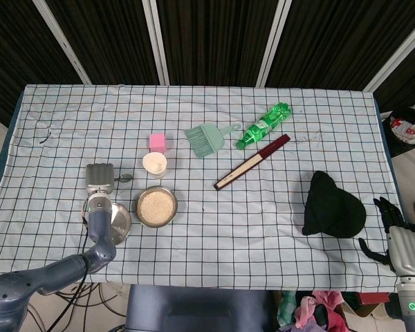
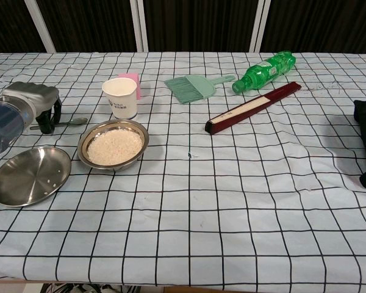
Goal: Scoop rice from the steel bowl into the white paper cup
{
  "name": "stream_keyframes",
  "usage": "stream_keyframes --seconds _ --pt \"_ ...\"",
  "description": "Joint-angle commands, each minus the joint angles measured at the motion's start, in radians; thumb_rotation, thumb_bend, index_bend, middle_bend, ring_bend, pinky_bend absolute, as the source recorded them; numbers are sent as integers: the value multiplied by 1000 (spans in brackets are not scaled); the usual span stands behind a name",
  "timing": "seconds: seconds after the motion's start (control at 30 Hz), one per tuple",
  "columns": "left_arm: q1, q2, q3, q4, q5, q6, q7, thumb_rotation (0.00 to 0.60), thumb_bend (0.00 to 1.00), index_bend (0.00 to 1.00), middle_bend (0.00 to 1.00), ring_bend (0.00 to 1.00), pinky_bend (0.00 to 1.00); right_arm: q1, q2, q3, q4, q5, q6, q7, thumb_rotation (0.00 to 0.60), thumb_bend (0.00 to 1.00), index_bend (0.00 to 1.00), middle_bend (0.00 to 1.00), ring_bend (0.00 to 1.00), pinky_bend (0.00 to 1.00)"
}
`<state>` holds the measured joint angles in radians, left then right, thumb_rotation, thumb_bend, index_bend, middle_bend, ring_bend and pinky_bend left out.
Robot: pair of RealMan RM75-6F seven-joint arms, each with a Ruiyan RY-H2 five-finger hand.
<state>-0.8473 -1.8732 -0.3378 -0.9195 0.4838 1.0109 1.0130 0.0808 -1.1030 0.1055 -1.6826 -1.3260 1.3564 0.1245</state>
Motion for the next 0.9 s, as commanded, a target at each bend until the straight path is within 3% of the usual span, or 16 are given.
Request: stream_keyframes --seconds 0.03,0.9 --pt "0 0 0 0 0 0 0 600 422 493 484 1000 1000 0 0 0 0 0 0 0 600 301 77 0 0 211" --pt "-1 -7 9 13 0 -9 5 600 422 492 483 1000 1000 0 0 0 1 0 0 1 600 303 77 0 0 211"
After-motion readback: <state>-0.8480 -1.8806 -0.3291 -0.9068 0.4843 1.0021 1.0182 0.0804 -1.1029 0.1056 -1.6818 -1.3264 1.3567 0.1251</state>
